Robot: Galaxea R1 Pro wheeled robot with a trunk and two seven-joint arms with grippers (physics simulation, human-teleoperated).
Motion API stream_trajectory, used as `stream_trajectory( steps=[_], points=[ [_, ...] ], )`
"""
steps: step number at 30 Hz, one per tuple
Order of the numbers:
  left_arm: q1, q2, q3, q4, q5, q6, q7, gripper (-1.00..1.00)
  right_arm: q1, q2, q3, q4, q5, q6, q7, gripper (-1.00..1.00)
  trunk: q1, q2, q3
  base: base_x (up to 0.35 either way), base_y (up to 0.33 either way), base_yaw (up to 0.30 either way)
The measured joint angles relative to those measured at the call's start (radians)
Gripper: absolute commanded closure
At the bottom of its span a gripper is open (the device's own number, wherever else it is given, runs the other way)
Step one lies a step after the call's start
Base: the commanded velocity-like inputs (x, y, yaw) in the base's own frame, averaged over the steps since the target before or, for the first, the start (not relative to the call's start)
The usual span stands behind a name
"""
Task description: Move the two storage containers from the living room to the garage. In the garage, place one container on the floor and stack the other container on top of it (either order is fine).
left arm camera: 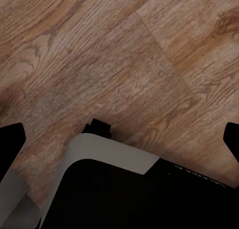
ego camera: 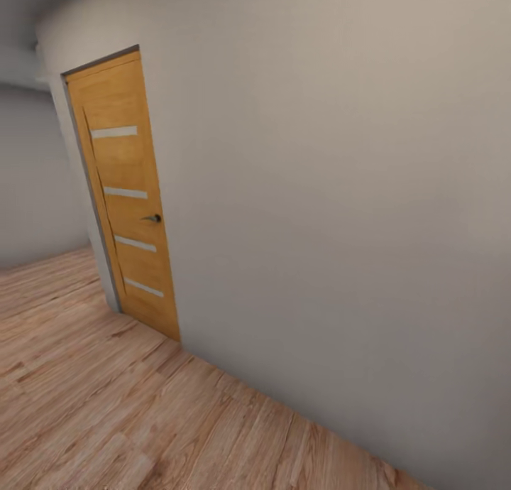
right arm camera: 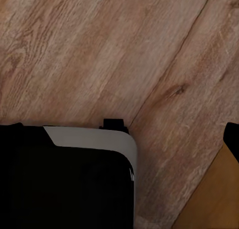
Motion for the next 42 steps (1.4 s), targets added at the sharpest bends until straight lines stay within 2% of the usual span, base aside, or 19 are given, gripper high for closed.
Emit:
stream_trajectory(
  steps=[3,6,10,26,42],
  points=[
    [0.000,0.000,0.000,0.000,0.000,0.000,0.000,-1.00,0.000,0.001,0.001,0.000,0.018,-0.001,0.000,-1.00,0.000,0.000,0.000,0.000,0.000,0.275],
    [0.000,0.000,0.000,-0.001,0.000,0.000,0.000,-1.00,0.000,0.001,0.000,0.001,0.066,-0.001,-0.001,-1.00,0.000,0.000,0.000,0.000,0.000,0.275],
    [0.000,0.001,0.000,-0.001,0.000,0.000,0.000,-1.00,0.000,0.001,0.000,0.001,0.079,-0.002,-0.002,-1.00,0.000,0.000,0.000,0.000,0.000,0.275],
    [0.000,0.003,0.000,-0.001,0.000,0.000,0.000,-1.00,0.000,-0.003,0.000,0.000,0.085,-0.001,-0.001,-1.00,0.000,0.000,0.000,0.018,0.000,0.275],
    [0.000,0.004,0.000,0.000,-0.003,0.000,-0.001,-1.00,0.000,-0.004,0.000,0.000,0.085,-0.001,-0.001,-1.00,-0.001,0.000,0.000,0.291,0.000,0.275]
  ],
)
